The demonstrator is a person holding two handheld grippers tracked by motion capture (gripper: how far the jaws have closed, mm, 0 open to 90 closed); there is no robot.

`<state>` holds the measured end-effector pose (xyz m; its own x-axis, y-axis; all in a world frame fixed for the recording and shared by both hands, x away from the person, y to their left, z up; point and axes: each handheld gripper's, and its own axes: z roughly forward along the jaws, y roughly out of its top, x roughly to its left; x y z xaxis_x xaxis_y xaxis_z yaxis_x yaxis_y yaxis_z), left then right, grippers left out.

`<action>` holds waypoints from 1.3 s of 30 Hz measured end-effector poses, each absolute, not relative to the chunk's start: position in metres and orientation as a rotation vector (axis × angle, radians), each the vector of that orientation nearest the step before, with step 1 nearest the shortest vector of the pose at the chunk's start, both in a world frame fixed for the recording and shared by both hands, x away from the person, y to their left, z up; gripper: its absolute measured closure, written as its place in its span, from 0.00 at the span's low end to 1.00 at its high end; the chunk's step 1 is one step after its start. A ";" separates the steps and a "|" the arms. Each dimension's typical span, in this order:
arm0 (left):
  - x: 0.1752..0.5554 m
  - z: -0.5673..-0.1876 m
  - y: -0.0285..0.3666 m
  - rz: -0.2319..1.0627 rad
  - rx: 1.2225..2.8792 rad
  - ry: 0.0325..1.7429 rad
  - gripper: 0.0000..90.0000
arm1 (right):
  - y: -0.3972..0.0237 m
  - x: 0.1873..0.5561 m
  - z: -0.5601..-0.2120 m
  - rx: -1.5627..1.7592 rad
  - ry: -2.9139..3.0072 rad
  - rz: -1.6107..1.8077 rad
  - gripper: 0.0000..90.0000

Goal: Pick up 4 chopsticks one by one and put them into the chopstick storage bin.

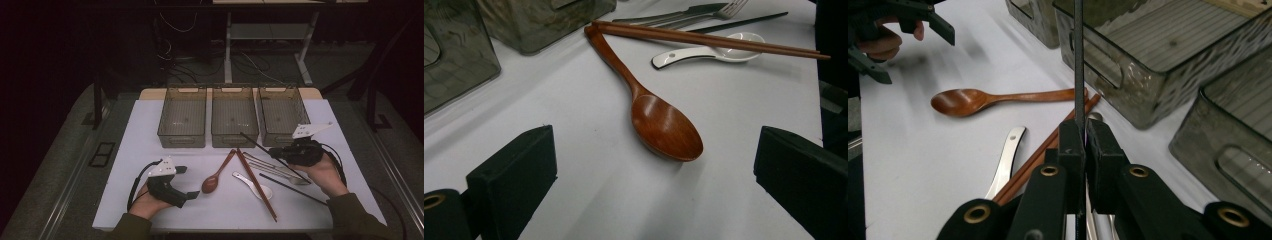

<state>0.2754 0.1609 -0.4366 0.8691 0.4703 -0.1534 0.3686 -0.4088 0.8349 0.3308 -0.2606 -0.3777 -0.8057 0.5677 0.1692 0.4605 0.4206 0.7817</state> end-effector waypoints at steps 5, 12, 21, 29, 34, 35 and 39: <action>0.278 -0.436 0.161 0.131 2.027 0.618 0.03 | -0.252 0.338 -0.377 0.912 2.545 1.355 0.95; 0.281 -0.436 0.161 0.135 2.021 0.621 0.03 | -0.240 0.346 -0.370 0.912 2.526 1.379 0.95; 0.283 -0.436 0.159 0.133 2.016 0.616 0.03 | -0.218 0.363 -0.358 0.874 2.483 1.413 0.95; 0.282 -0.437 0.157 0.117 2.026 0.606 0.03 | -0.199 0.377 -0.357 0.873 2.469 1.445 0.95; 0.283 -0.437 0.158 0.117 2.016 0.618 0.03 | -0.187 0.386 -0.358 0.872 2.473 1.451 0.95; 0.283 -0.437 0.158 0.118 2.019 0.617 0.03 | -0.185 0.388 -0.357 0.870 2.473 1.451 0.95; 0.283 -0.438 0.156 0.115 2.028 0.613 0.03 | -0.178 0.396 -0.356 0.880 2.468 1.456 0.95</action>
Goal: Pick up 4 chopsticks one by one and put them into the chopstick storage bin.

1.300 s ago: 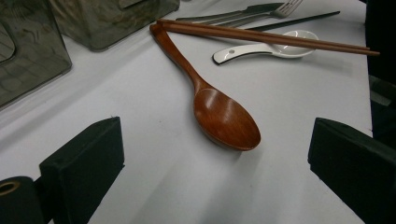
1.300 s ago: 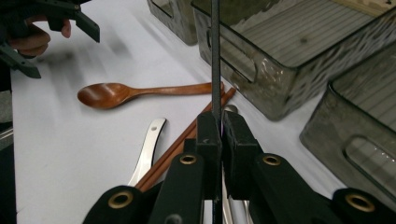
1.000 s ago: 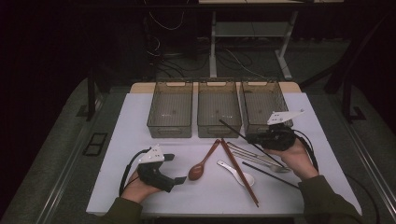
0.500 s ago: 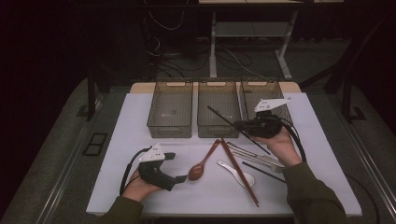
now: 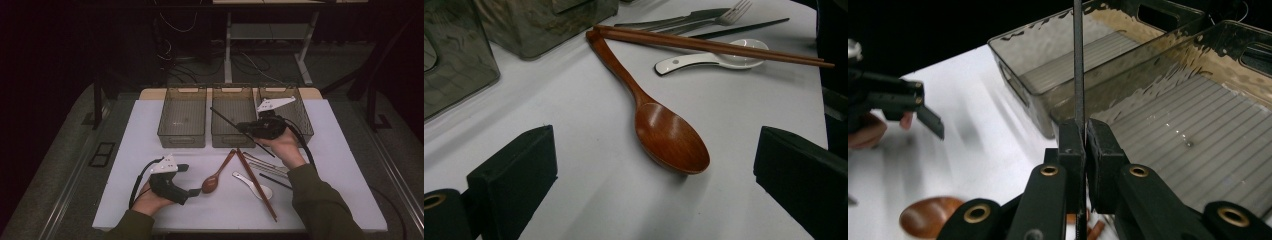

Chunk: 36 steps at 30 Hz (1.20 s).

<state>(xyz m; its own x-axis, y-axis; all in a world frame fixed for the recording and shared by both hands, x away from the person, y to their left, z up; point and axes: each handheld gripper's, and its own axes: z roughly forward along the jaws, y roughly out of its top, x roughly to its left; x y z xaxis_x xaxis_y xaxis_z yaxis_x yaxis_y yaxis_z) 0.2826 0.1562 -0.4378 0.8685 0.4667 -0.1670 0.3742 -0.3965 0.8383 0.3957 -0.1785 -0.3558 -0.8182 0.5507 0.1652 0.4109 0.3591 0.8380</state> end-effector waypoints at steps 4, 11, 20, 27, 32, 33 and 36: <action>0.283 -0.438 0.157 0.122 2.026 0.622 0.03 | -0.171 0.403 -0.354 0.886 2.460 1.468 0.95; 0.283 -0.437 0.156 0.134 2.034 0.631 0.00 | -0.156 0.417 -0.350 0.883 2.450 1.489 0.95; 0.283 -0.437 0.155 0.128 2.031 0.628 0.00 | -0.130 0.433 -0.346 0.890 2.436 1.501 0.95; 0.283 -0.436 0.156 0.127 2.025 0.621 0.00 | -0.107 0.444 -0.345 0.889 2.434 1.497 0.95; 0.283 -0.436 0.157 0.126 2.034 0.612 0.00 | -0.090 0.452 -0.342 0.883 2.425 1.502 0.95; 0.283 -0.435 0.157 0.126 2.033 0.612 0.00 | -0.086 0.454 -0.342 0.885 2.428 1.503 0.95; 0.283 -0.435 0.156 0.119 2.017 0.619 0.00 | -0.077 0.459 -0.342 0.880 2.434 1.500 0.95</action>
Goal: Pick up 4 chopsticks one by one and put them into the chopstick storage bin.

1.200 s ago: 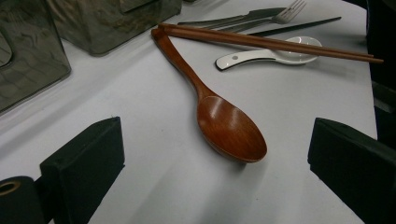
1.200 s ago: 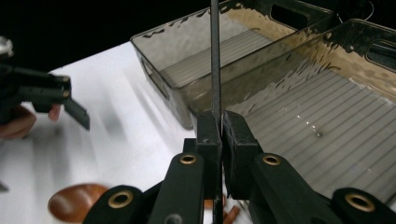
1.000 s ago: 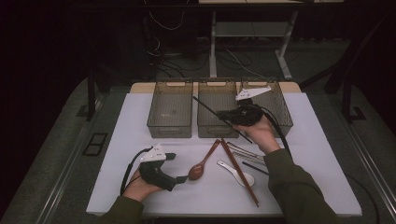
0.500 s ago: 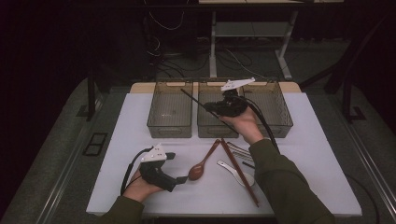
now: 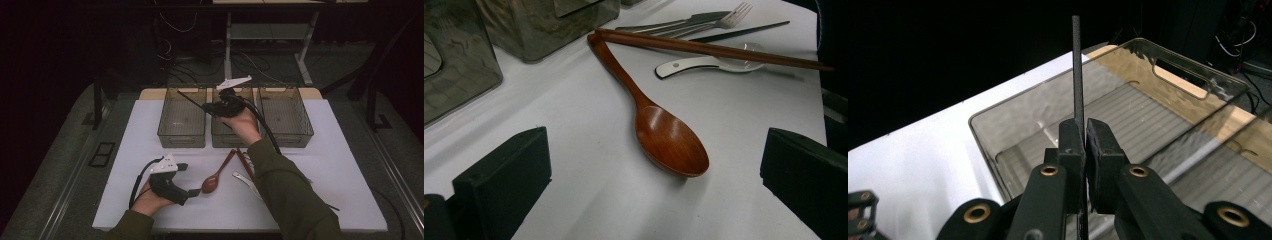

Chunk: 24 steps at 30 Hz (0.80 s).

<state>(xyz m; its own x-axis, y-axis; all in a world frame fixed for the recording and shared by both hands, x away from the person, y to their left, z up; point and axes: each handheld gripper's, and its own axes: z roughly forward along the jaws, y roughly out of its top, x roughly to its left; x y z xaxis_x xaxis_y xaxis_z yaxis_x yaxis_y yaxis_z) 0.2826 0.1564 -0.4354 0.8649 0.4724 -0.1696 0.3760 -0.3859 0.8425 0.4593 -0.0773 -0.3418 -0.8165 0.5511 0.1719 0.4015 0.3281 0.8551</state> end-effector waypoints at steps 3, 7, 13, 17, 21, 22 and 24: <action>0.283 -0.435 0.157 0.124 2.021 0.615 0.00 | -0.067 0.465 -0.342 0.880 2.440 1.488 0.95; 0.283 -0.435 0.157 0.115 2.018 0.615 0.00 | -0.053 0.472 -0.343 0.894 2.429 1.516 0.95; 0.283 -0.435 0.156 0.112 2.018 0.611 0.00 | -0.027 0.480 -0.344 0.897 2.435 1.480 0.95; 0.283 -0.434 0.157 0.111 2.019 0.604 0.00 | -0.010 0.487 -0.347 0.918 2.440 1.461 0.95; 0.283 -0.434 0.156 0.109 2.018 0.602 0.00 | 0.002 0.494 -0.352 0.959 2.437 1.416 0.95; 0.283 -0.434 0.156 0.108 2.018 0.602 0.00 | 0.005 0.495 -0.353 0.974 2.435 1.398 0.95; 0.282 -0.434 0.156 0.109 2.018 0.597 0.00 | 0.009 0.498 -0.357 0.999 2.435 1.385 0.95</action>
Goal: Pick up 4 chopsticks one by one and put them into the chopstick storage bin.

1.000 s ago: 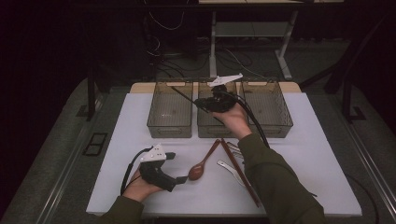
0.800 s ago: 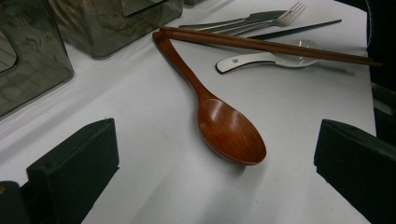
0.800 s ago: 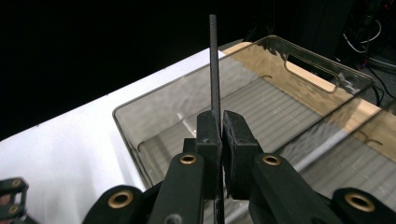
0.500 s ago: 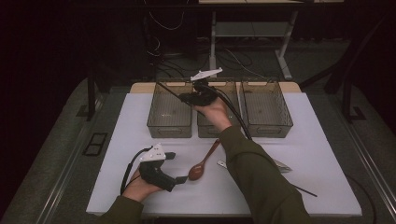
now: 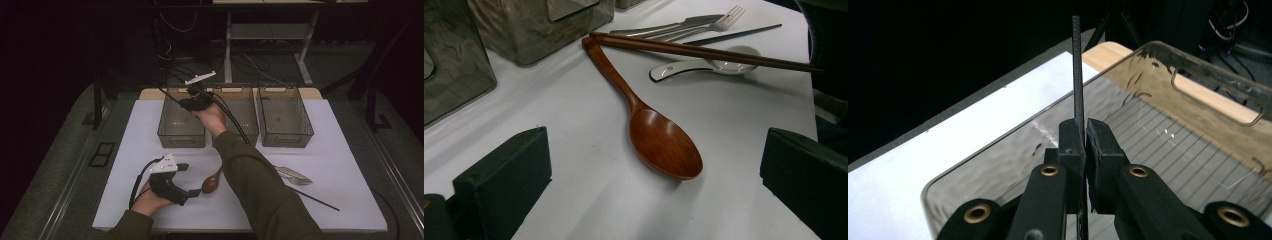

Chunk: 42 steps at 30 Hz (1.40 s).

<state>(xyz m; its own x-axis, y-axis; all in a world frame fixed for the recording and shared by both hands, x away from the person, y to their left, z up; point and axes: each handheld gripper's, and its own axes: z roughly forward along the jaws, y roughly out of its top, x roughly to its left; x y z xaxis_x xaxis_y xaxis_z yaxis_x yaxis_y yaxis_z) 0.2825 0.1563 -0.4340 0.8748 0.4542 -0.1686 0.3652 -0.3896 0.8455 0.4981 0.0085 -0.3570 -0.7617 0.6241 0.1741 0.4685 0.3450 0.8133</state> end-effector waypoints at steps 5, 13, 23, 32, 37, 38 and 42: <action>0.282 -0.433 0.156 0.106 2.011 0.597 0.00 | 0.018 0.504 -0.367 1.044 2.436 1.320 0.95; 0.281 -0.433 0.156 0.102 2.009 0.592 0.00 | 0.024 0.510 -0.377 1.142 2.412 1.234 0.95; 0.281 -0.433 0.157 0.100 2.008 0.585 0.00 | 0.024 0.516 -0.381 1.237 2.382 1.136 0.92; 0.281 -0.433 0.157 0.101 2.011 0.583 0.00 | 0.020 0.514 -0.373 1.208 2.390 1.166 0.69; 0.281 -0.433 0.157 0.103 2.012 0.582 0.00 | 0.012 0.510 -0.367 1.168 2.441 1.200 0.61; 0.281 -0.433 0.157 0.103 2.012 0.583 0.00 | 0.010 0.509 -0.365 1.157 2.453 1.211 0.60; 0.281 -0.432 0.157 0.107 2.010 0.580 0.00 | -0.002 0.502 -0.360 1.106 2.477 1.259 0.55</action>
